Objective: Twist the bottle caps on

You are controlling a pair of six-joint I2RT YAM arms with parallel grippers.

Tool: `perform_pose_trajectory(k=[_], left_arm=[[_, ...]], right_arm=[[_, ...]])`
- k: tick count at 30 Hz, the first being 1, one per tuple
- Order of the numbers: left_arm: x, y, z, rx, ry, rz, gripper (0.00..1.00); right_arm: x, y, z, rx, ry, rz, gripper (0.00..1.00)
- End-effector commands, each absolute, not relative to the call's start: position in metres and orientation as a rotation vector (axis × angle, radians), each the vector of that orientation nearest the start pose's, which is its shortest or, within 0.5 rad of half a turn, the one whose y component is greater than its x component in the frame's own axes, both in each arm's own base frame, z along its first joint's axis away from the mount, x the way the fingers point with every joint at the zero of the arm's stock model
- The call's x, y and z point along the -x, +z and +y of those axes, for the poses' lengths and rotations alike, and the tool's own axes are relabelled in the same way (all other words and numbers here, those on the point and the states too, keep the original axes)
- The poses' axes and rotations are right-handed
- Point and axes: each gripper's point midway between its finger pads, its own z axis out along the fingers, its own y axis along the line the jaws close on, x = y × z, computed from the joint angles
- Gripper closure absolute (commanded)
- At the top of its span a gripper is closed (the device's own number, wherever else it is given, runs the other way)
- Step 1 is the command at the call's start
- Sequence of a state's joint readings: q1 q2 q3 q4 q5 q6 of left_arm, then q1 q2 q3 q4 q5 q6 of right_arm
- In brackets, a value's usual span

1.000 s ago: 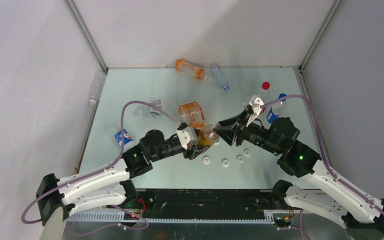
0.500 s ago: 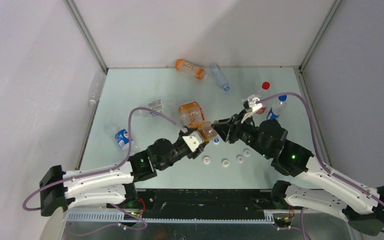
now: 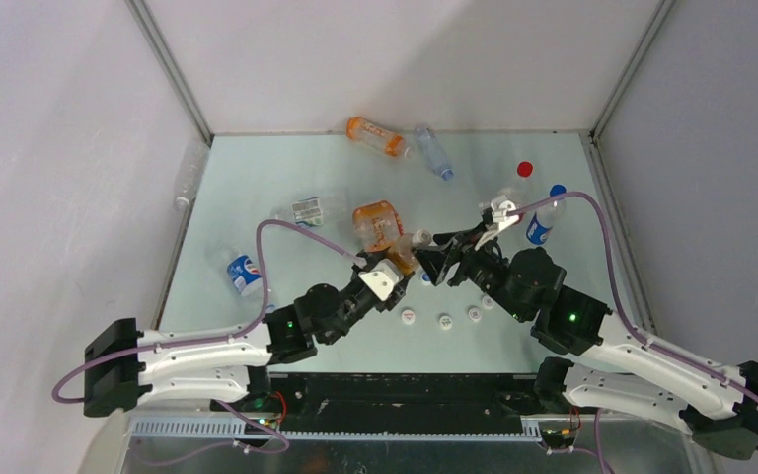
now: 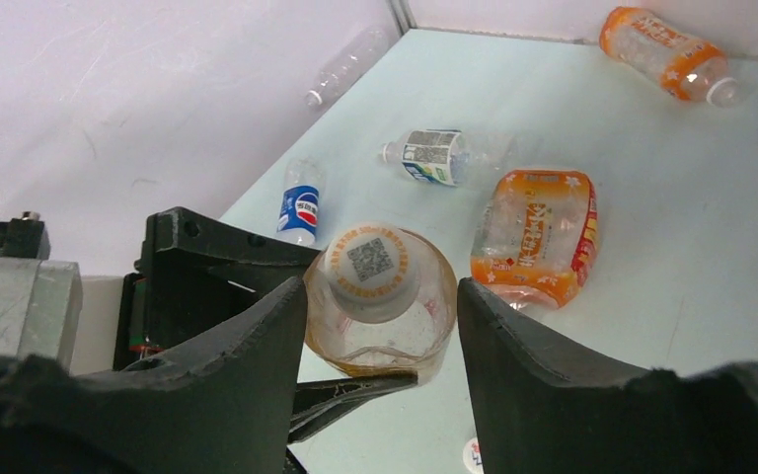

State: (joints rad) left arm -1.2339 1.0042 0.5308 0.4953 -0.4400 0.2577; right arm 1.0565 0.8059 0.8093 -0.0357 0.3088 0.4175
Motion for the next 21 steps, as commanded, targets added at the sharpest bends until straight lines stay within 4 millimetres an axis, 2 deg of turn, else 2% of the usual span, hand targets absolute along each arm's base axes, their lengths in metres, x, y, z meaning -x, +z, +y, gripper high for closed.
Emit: perform_pose_trajectory(k=[1, 6, 12, 21], left_arm=[[-0.192, 0.268, -0.317, -0.71, -0.545, 1.318, 1.0], [-0.187, 0.271, -0.325, -0.735, -0.587, 1.305, 1.0], [-0.186, 0.278, -0.325, -0.722, -0.605, 1.29, 1.0], [-0.189, 0.285, -0.323, -0.683, -0.622, 1.272, 0.97]], right_arm=[[-0.191, 0.34, 0.271, 0.323, 0.927, 1.544, 0.4], [-0.194, 0.338, 0.274, 0.329, 0.916, 1.524, 0.43], [-0.202, 0.326, 0.274, 0.333, 0.877, 1.558, 0.58], [-0.203, 0.31, 0.278, 0.365, 0.865, 1.612, 0.57]])
